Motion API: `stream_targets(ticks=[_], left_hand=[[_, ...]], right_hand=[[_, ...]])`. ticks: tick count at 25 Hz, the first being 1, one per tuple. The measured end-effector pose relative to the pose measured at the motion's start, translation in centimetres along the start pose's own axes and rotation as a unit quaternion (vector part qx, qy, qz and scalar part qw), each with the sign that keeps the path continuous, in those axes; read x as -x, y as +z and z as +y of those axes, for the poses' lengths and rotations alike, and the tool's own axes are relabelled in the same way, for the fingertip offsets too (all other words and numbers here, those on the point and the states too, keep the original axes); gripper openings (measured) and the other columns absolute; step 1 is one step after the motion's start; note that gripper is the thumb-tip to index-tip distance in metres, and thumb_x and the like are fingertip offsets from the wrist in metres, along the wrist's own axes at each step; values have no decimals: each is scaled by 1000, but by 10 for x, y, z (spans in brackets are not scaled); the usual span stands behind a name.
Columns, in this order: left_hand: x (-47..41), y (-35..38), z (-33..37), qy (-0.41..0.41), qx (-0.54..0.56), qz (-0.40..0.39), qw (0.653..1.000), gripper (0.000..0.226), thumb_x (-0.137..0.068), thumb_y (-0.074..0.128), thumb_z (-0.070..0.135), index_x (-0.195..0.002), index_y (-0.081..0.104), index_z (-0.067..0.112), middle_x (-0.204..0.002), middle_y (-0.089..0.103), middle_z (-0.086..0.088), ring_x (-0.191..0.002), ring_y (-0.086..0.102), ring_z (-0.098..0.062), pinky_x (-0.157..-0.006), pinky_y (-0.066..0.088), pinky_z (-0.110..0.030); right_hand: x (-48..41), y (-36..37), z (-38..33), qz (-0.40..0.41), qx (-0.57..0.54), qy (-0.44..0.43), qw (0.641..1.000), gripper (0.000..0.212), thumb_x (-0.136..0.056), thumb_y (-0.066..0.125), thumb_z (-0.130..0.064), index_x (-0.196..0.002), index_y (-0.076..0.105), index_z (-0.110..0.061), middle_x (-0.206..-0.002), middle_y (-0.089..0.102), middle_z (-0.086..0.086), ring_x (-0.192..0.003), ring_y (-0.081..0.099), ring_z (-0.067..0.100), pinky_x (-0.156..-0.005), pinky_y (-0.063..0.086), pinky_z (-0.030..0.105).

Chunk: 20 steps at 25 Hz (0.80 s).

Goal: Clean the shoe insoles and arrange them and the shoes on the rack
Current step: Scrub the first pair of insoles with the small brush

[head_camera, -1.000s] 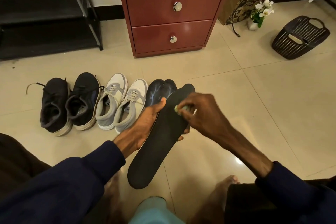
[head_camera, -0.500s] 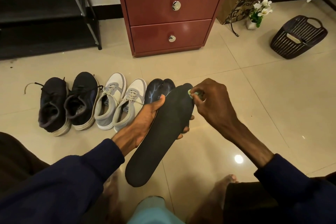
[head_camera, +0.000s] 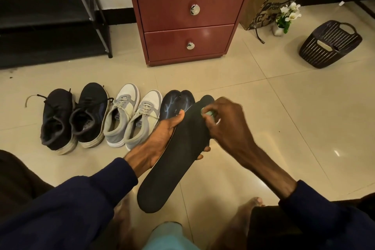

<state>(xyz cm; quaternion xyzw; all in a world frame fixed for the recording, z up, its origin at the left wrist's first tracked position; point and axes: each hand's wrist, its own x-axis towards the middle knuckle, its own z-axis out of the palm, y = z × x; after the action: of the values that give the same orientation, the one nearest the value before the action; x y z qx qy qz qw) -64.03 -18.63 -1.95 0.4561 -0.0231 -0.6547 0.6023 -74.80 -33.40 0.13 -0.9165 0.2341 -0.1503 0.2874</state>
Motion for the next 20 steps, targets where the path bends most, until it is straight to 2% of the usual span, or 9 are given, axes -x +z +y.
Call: stream_targets(ticks=[2,3,6,8,12,14,17,18,20], left_hand=[[0,-2,-1,5,5,8,1000,65,-105,38,60,-131,69,8,-130,64,-29,-100,67,-41,-90,53,-55],[-1,-2,0,4,9,-3,1000,66,-105,37,60,-131,68,7,-130,63,-29,-100,66,-41,-90,53,-53],[0,1,1,0,3,-24,1000,70,-106,32,60,-128,70,5,-128,66,-24,-101,67,-39,-92,52,-52],[0,2,-1,-8,-14,-22,1000,71,-106,34,61,-139,62,5,-133,63,-28,-106,66,-41,-96,49,-56],[-3,-3,-2,0,-5,2,1000,66,-105,39,60,-138,62,7,-128,66,-29,-101,69,-43,-94,52,-59],[-3,-2,-1,-2,-9,-11,1000,67,-106,35,60,-128,71,8,-127,67,-27,-99,70,-40,-99,49,-58],[-2,2,0,-10,-18,2,1000,68,-107,31,58,-122,75,9,-123,70,-23,-98,71,-38,-104,45,-57],[-4,1,-1,-13,-15,3,1000,68,-106,33,59,-130,70,8,-127,68,-26,-100,70,-40,-103,45,-60],[-5,-3,-4,-13,1,12,1000,67,-105,37,60,-141,60,8,-131,64,-29,-103,68,-44,-102,46,-63]], right_hand=[[8,2,-13,-80,-44,-41,995,10,-88,74,-11,-98,76,-12,-95,66,3,-72,63,12,-58,57,20],[3,0,-10,-68,-31,-49,996,10,-87,74,-11,-97,76,-13,-94,67,3,-74,63,13,-60,58,25],[-16,-5,13,70,15,2,997,15,-82,76,-7,-95,75,-14,-93,69,4,-80,63,16,-74,58,37],[-10,1,8,84,13,21,996,15,-83,75,-8,-97,74,-14,-95,68,3,-84,63,16,-77,58,38],[4,8,-17,-61,-50,-78,994,12,-85,76,-13,-96,78,-15,-95,70,1,-85,63,12,-76,55,24],[-11,-2,-2,0,-32,-46,998,13,-82,77,-9,-94,78,-15,-92,71,1,-81,64,12,-74,55,23],[-16,-7,12,88,10,25,996,14,-81,76,-7,-93,76,-14,-92,69,3,-80,64,15,-75,58,35],[-11,-1,7,73,12,13,997,13,-83,75,-8,-95,75,-14,-93,68,2,-82,63,15,-75,57,34],[3,10,-11,-30,-20,-47,998,12,-87,74,-12,-98,76,-15,-97,67,-1,-86,60,11,-75,54,21]])
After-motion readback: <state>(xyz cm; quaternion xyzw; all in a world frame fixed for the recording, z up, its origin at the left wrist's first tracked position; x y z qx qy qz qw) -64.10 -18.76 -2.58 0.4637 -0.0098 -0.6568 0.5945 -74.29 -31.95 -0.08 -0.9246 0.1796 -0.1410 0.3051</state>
